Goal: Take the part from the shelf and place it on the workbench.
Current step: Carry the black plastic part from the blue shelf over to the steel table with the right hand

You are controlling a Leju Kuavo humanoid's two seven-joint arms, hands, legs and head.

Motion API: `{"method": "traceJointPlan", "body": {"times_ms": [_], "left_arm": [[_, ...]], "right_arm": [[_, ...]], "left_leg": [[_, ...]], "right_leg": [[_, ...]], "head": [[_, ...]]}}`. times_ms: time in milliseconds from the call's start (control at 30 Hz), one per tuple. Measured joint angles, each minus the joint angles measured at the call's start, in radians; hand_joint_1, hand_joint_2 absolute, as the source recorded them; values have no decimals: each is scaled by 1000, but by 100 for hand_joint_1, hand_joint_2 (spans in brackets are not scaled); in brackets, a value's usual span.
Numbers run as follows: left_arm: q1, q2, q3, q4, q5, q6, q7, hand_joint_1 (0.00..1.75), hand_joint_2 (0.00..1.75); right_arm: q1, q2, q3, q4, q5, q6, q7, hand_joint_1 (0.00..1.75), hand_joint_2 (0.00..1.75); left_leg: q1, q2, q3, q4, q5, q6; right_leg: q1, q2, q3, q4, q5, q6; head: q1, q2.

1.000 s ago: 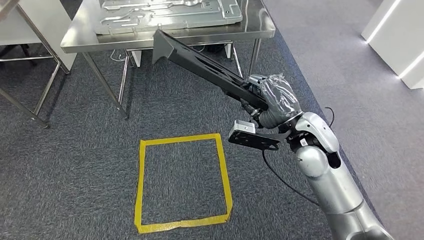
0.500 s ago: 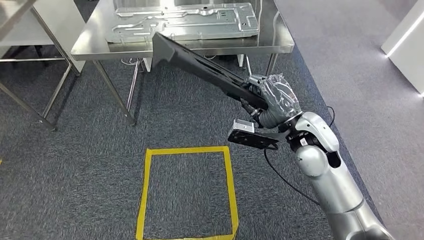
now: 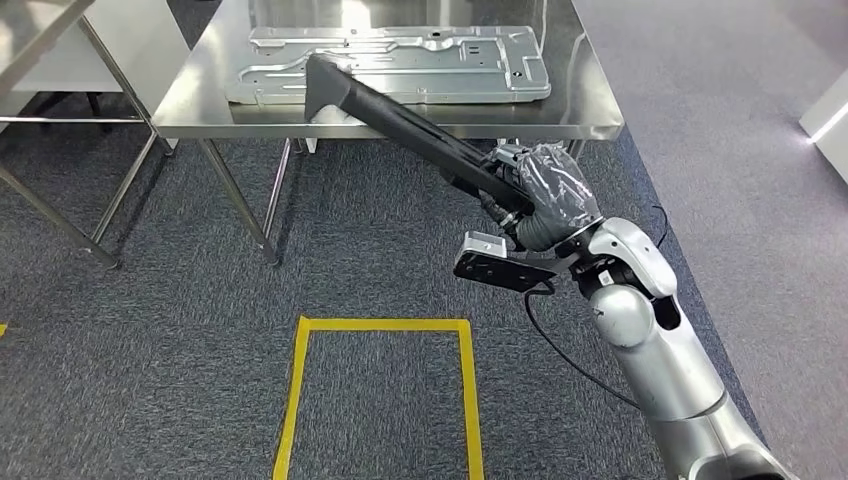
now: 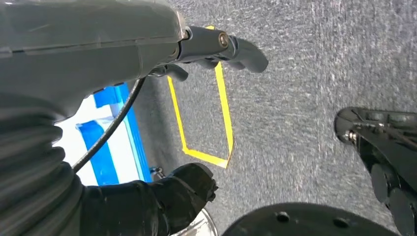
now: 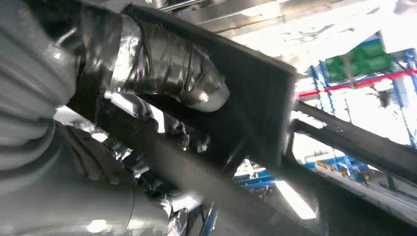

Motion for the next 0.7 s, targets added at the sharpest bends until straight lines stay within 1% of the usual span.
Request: {"method": "traceJointPlan", "body": {"times_ms": [33, 67, 100, 133, 167, 200, 233, 267, 300, 333, 367, 400, 433, 467, 533, 567, 600, 700], "left_arm": [[-1, 0, 0, 0, 0, 1, 1, 0, 175], [-1, 1, 0, 0, 0, 2, 2, 0, 175], [-1, 1, 0, 0, 0, 3, 3, 0, 175], [-1, 2, 0, 0, 1, 4, 5, 0, 175], [-1, 2, 0, 0, 1, 4, 7, 0, 175], [-1, 2, 0, 0, 1, 4, 9, 0, 175], [-1, 2, 0, 0, 1, 4, 11, 0, 175], [0, 2, 0, 0, 1, 4, 12, 0, 175], [1, 3, 0, 0, 1, 4, 13, 0, 175], [2, 3, 0, 0, 1, 4, 15, 0, 175], [3, 4, 0, 0, 1, 4, 15, 0, 175], [2, 4, 0, 0, 1, 4, 16, 0, 175], [2, 4, 0, 0, 0, 4, 16, 0, 175], [0, 4, 0, 0, 0, 4, 16, 0, 175], [-1, 4, 0, 0, 0, 4, 16, 0, 175], [-1, 6, 0, 0, 0, 5, 16, 0, 175], [-1, 9, 1, 0, 1, 6, 18, 0, 175], [-1, 27, 1, 10, 1, 10, 36, 0, 175]], "right_arm": [[-3, 0, 0, 0, 3, 1, 5, 175, 175], [-7, 0, 0, 1, 6, 2, 10, 175, 175], [-10, -1, 0, 3, 9, 5, 15, 175, 175], [-13, -2, 0, 5, 12, 8, 19, 175, 175], [-17, -3, 1, 8, 16, 11, 22, 175, 175], [-21, -6, 2, 12, 19, 15, 25, 175, 175], [-27, -9, 3, 17, 22, 17, 28, 175, 175], [-32, -13, 4, 21, 24, 18, 31, 175, 175], [-39, -16, 4, 26, 26, 19, 33, 175, 175], [-45, -19, 5, 30, 28, 20, 35, 175, 175], [-52, -21, 6, 33, 31, 22, 38, 175, 175], [-61, -25, 7, 37, 33, 24, 41, 175, 175], [-72, -30, 10, 40, 36, 27, 45, 175, 175], [-82, -37, 12, 44, 38, 30, 48, 175, 175], [-104, -49, 16, 52, 47, 34, 54, 175, 175], [-114, -53, 18, 56, 56, 35, 60, 175, 175], [-124, -53, 22, 59, 74, 36, 71, 175, 175], [-142, -30, 48, 65, 166, 39, 125, 175, 175]], "left_leg": [[0, 6, -14, 32, 11, -5], [2, 13, -41, 77, 16, -11], [5, 20, -79, 133, 10, -17], [9, 26, -120, 190, -12, -25], [14, 29, -158, 233, -44, -32], [18, 30, -187, 256, -73, -38], [23, 32, -203, 251, -80, -42], [27, 34, -204, 215, -57, -45], [30, 36, -192, 155, -8, -47], [32, 38, -178, 90, 48, -48], [31, 39, -166, 37, 86, -47], [29, 40, -159, 8, 111, -43], [26, 40, -159, -1, 118, -37], [24, 38, -159, -1, 118, -32], [24, 34, -158, -2, 127, -29], [24, 32, -158, -3, 127, -28], [22, 31, -158, -3, 126, -26], [21, 28, -157, -3, 121, -19]], "right_leg": [[-3, -1, 10, -8, -2, -5], [-5, -1, 21, -17, -5, -10], [-7, -2, 33, -24, -10, -14], [-8, -2, 43, -28, -17, -17], [-10, -2, 51, -30, -24, -18], [-11, -2, 60, -30, -33, -18], [-13, -2, 70, -29, -41, -16], [-16, -2, 80, -28, -51, -13], [-18, -2, 92, -26, -60, -8], [-21, -2, 102, -24, -70, -3], [-22, -1, 108, -21, -77, 3], [-22, -1, 110, -19, -83, 10], [-21, -1, 110, -18, -87, 16], [-19, -1, 108, -17, -89, 18], [-19, -2, 110, -18, -90, 15], [-20, -3, 112, -20, -89, 13], [-21, -4, 115, -25, -90, 13], [-21, -6, 124, -37, -93, 15]], "head": [[0, 0], [-1, 0], [-1, 0], [-2, 0], [-2, 0], [-2, 0], [-2, 0], [-2, 0], [-2, 0], [-1, 0], [-2, 0], [-2, 0], [-1, 0], [-1, 0], [-1, 0], [-1, 0], [-1, 0], [-1, 0]]}}
